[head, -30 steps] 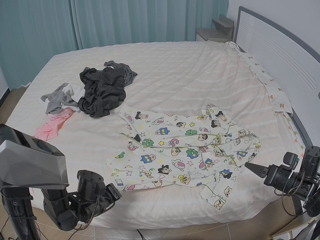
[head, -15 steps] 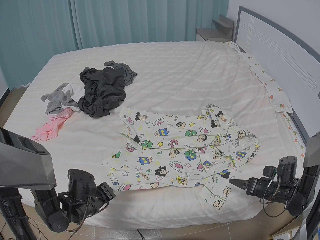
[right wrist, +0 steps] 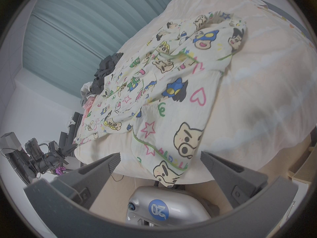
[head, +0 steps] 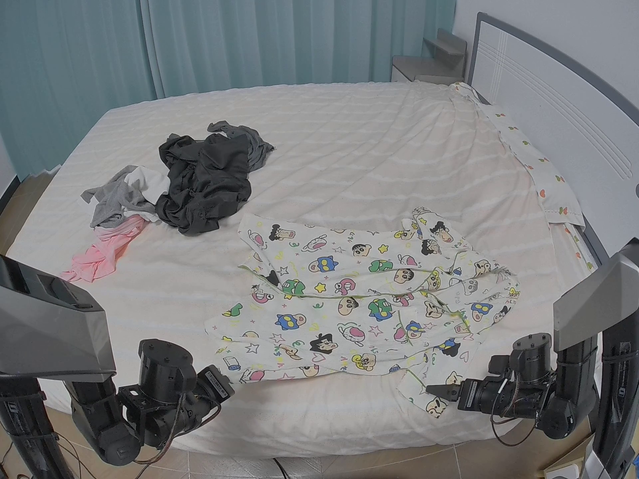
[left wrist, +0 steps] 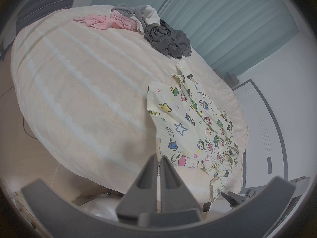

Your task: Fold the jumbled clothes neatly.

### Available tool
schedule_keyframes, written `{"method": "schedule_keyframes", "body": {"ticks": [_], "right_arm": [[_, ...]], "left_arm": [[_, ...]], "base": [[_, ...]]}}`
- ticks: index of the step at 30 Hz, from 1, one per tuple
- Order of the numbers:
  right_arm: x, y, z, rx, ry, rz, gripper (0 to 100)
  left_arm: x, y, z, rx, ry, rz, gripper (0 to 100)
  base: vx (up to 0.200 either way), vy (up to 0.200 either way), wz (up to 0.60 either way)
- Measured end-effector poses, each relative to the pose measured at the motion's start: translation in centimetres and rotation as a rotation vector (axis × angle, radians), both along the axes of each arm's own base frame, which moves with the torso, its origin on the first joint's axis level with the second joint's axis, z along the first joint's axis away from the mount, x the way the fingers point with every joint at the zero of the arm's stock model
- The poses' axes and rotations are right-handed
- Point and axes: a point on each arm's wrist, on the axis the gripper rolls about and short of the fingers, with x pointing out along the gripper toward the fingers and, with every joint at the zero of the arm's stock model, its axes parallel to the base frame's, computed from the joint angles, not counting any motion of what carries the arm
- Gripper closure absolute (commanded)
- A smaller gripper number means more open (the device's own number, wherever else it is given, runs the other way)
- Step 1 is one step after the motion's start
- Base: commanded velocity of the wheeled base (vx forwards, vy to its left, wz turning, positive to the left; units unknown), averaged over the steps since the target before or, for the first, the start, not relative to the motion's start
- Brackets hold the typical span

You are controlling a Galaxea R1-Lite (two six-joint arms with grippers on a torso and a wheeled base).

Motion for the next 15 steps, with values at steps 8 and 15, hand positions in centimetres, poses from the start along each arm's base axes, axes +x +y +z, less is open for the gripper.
{"method": "schedule_keyframes", "body": {"ticks": [8, 15], "right_arm": [[1.0, 1.2, -1.5, -0.042, -0.012, -0.016, 0], [1.0, 1.7, -1.9, -0.045, -0.01, 0.0, 100]], "left_arm": [[0.0, 0.0, -0.1, 0.003, 0.004, -0.001, 100], [0.1, -0.1, -0.1, 0.002, 0.003, -0.001, 100]], "base": [[0.0, 0.0, 0.0], [0.0, 0.0, 0.0]]}}
